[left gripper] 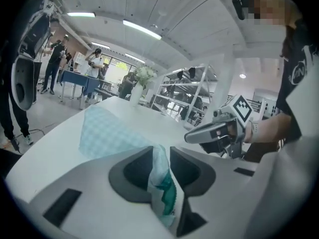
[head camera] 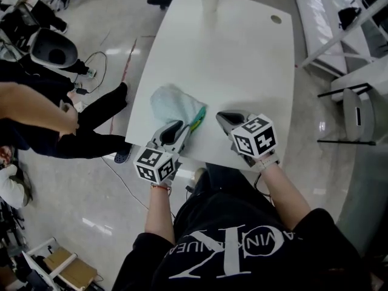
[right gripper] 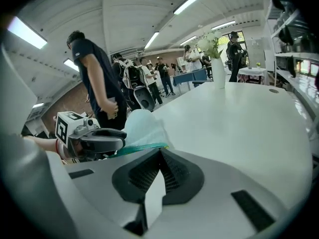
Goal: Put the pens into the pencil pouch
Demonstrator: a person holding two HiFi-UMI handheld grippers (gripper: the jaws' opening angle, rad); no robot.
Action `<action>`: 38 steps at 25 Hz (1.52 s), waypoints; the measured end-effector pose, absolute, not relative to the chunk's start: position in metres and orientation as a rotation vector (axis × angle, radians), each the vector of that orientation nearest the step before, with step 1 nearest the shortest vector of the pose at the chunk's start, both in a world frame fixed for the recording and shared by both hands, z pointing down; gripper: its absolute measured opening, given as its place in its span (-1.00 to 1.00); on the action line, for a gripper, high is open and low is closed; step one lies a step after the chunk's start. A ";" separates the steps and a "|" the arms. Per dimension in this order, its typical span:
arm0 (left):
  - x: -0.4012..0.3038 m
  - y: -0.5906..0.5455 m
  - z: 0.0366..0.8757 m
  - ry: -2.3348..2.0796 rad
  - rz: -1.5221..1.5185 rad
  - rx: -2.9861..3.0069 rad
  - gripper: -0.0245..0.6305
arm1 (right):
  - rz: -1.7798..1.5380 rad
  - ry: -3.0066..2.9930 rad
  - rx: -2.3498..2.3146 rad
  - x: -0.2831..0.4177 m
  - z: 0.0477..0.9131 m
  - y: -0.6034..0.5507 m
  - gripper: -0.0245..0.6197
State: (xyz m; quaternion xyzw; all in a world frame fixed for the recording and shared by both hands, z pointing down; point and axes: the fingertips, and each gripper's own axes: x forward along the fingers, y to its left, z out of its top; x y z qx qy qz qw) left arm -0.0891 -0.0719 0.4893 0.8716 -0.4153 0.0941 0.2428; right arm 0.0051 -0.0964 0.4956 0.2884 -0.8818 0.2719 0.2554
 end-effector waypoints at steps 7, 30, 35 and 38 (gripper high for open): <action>-0.098 -0.068 0.474 -1.163 0.161 2.372 -0.50 | 0.701 -2.447 0.821 0.012 0.485 -0.100 -0.90; -0.185 -0.082 0.396 -1.676 0.052 2.370 -0.91 | 0.518 -2.640 0.875 0.006 0.415 -0.126 -0.90; -0.198 -0.085 0.375 -1.746 0.030 2.381 -0.91 | 0.445 -2.695 0.904 0.004 0.394 -0.135 -0.90; -0.205 -0.087 0.362 -1.781 0.016 2.387 -0.91 | 0.410 -2.720 0.925 0.005 0.381 -0.140 -0.90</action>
